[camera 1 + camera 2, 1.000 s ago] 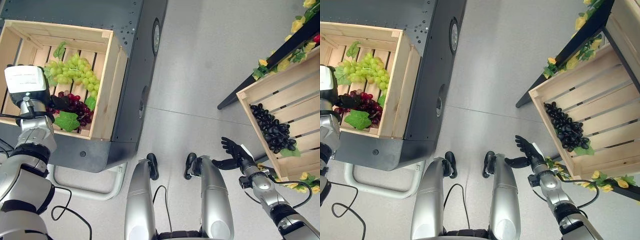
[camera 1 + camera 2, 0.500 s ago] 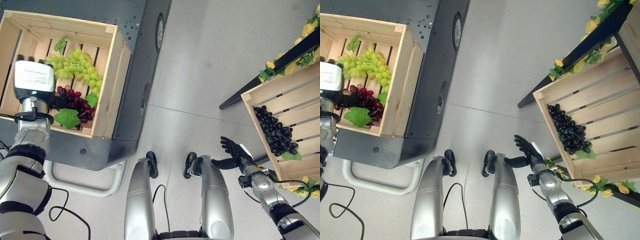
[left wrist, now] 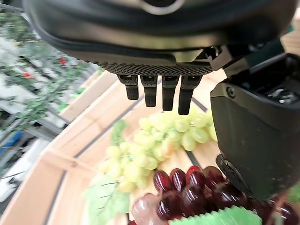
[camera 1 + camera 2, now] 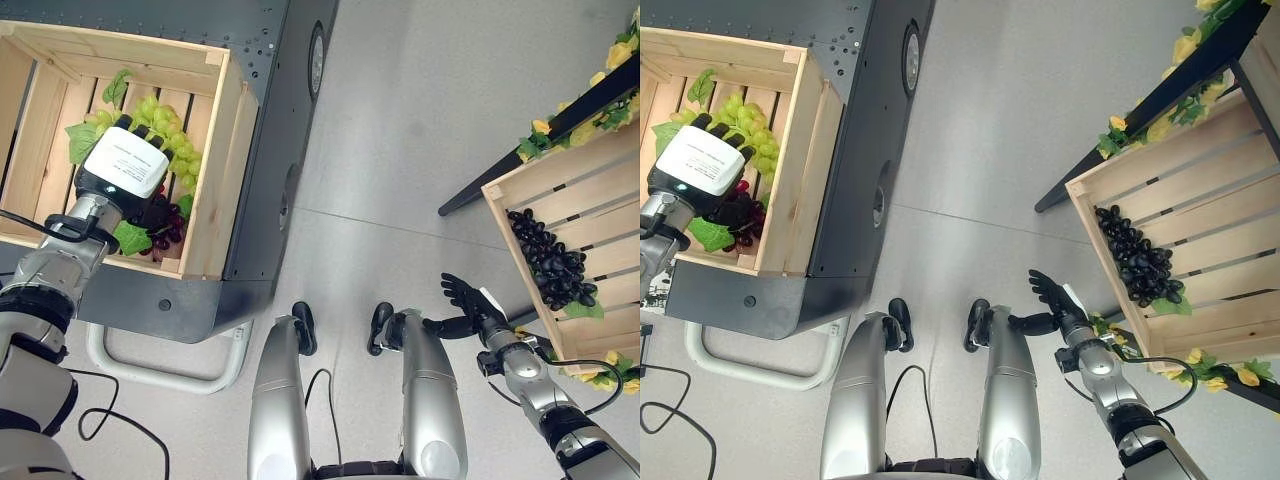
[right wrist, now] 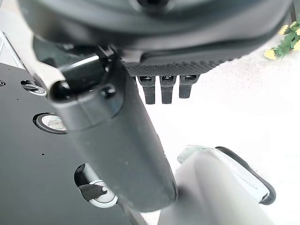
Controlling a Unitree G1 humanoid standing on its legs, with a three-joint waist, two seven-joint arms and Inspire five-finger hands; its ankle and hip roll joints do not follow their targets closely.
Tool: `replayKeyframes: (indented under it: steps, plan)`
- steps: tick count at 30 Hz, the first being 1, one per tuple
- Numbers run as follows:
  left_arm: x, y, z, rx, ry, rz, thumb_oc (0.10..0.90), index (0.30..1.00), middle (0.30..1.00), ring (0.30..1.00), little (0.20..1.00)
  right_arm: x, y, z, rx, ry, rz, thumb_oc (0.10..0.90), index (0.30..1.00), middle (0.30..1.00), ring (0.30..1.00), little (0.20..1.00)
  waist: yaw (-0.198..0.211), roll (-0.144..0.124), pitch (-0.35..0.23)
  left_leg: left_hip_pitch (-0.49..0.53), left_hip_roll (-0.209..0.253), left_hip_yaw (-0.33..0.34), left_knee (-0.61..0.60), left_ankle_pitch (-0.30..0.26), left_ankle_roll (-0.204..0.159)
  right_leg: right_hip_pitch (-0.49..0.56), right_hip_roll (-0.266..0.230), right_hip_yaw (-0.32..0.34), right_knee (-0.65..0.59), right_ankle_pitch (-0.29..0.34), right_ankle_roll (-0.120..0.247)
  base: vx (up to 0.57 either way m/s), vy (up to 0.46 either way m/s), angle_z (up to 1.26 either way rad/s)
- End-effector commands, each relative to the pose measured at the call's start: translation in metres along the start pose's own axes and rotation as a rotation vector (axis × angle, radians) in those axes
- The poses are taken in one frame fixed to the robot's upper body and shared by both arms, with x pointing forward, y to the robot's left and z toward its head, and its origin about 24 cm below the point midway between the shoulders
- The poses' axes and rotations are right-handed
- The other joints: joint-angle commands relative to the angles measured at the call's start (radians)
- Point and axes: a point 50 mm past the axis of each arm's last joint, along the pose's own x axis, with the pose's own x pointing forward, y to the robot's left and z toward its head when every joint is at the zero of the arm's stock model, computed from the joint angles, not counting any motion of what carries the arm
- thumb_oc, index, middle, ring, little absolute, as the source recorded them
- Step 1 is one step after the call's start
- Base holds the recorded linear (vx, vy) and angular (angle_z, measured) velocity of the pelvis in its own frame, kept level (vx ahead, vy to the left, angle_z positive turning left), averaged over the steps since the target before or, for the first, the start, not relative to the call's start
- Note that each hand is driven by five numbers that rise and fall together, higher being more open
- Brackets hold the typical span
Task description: Pick up the fruits from the basket on one side to the basket on the other side
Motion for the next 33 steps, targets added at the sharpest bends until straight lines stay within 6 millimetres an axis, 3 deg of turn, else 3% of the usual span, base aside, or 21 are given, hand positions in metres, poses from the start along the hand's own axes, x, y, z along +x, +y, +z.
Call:
replayKeyframes:
  steps: [1, 7, 8, 11, 14, 18, 25, 28, 33]
  plan:
    - [-0.002, 0.027, -0.046, 0.079, 0.075, 0.032, 0.800, 0.900, 0.900, 0.900, 0.900, -0.012, -0.029, 0.004, -0.079, -0.055, -0.025, 0.800, 0.900, 0.900, 0.900, 0.900, 0.004, 0.028, -0.013, 0.106, -0.021, 0.091, -0.076, -0.085, 0.039, 0.062, 0.023, 0.050, -0.104, 0.065, 0.051, 0.00, 0.000, 0.00]
    - [-0.007, 0.043, -0.076, 0.016, 0.264, 0.104, 0.800, 0.900, 0.900, 0.900, 0.900, -0.018, -0.027, -0.005, -0.073, -0.036, -0.028, 0.800, 0.900, 0.900, 0.900, 0.900, 0.010, 0.033, -0.013, 0.124, -0.025, 0.093, -0.083, -0.088, 0.041, 0.078, 0.019, 0.051, -0.111, 0.066, 0.058, 0.00, -0.005, 0.00]
    - [-0.017, 0.046, -0.092, -0.084, 0.438, 0.213, 0.800, 0.900, 0.900, 0.900, 0.900, -0.019, -0.025, -0.007, -0.070, -0.034, -0.024, 0.800, 0.900, 0.900, 0.900, 0.900, 0.014, 0.033, -0.013, 0.133, -0.027, 0.093, -0.088, -0.086, 0.042, 0.088, 0.018, 0.049, -0.116, 0.065, 0.056, 0.00, 0.000, 0.00]
    - [-0.027, 0.045, -0.104, -0.187, 0.593, 0.321, 0.800, 0.900, 0.900, 0.900, 0.900, -0.022, -0.022, -0.011, -0.060, -0.030, -0.025, 0.800, 0.900, 0.900, 0.900, 0.900, 0.018, 0.033, -0.013, 0.136, -0.032, 0.088, -0.087, -0.086, 0.043, 0.091, 0.017, 0.049, -0.112, 0.063, 0.054, 0.01, -0.031, 0.00]
    - [-0.056, 0.024, -0.117, -0.298, 0.834, 0.475, 0.800, 0.900, 0.900, 0.900, 0.900, -0.025, -0.007, -0.019, -0.039, -0.018, -0.014, 0.800, 0.900, 0.900, 0.900, 0.900, 0.030, 0.025, -0.013, 0.145, -0.040, 0.077, -0.079, -0.086, 0.042, 0.104, 0.016, 0.044, -0.099, 0.052, 0.046, 0.02, -0.053, 0.02]
    - [-0.068, 0.009, -0.112, -0.295, 0.917, 0.483, 0.800, 0.900, 0.900, 0.900, 0.900, -0.024, 0.002, -0.020, -0.047, -0.009, 0.006, 0.800, 0.900, 0.900, 0.900, 0.900, 0.031, 0.019, -0.013, 0.154, -0.041, 0.074, -0.076, -0.087, 0.040, 0.112, 0.014, 0.040, -0.089, 0.043, 0.039, 0.00, -0.010, 0.00]
    - [-0.067, 0.003, -0.106, -0.245, 0.872, 0.415, 0.800, 0.900, 0.900, 0.900, 0.900, -0.022, 0.002, -0.019, -0.069, 0.003, 0.013, 0.800, 0.900, 0.900, 0.900, 0.900, 0.031, 0.018, -0.013, 0.155, -0.036, 0.074, -0.073, -0.090, 0.044, 0.108, 0.011, 0.039, -0.079, 0.036, 0.035, -0.01, -0.004, 0.08]
    - [-0.061, 0.005, -0.103, -0.224, 0.756, 0.363, 0.800, 0.900, 0.900, 0.900, 0.900, -0.023, -0.002, -0.020, -0.078, 0.010, 0.008, 0.800, 0.900, 0.900, 0.900, 0.900, 0.029, 0.020, -0.013, 0.155, -0.032, 0.077, -0.068, -0.094, 0.048, 0.108, 0.009, 0.038, -0.076, 0.035, 0.035, 0.00, -0.003, -0.01]
    - [-0.048, 0.001, -0.079, -0.169, 0.491, 0.260, 0.800, 0.900, 0.900, 0.900, 0.900, -0.022, -0.007, -0.020, -0.093, 0.019, 0.003, 0.800, 0.900, 0.900, 0.900, 0.900, 0.026, 0.029, -0.013, 0.160, -0.032, 0.081, -0.074, -0.094, 0.050, 0.110, 0.008, 0.038, -0.081, 0.038, 0.037, 0.00, 0.000, 0.00]
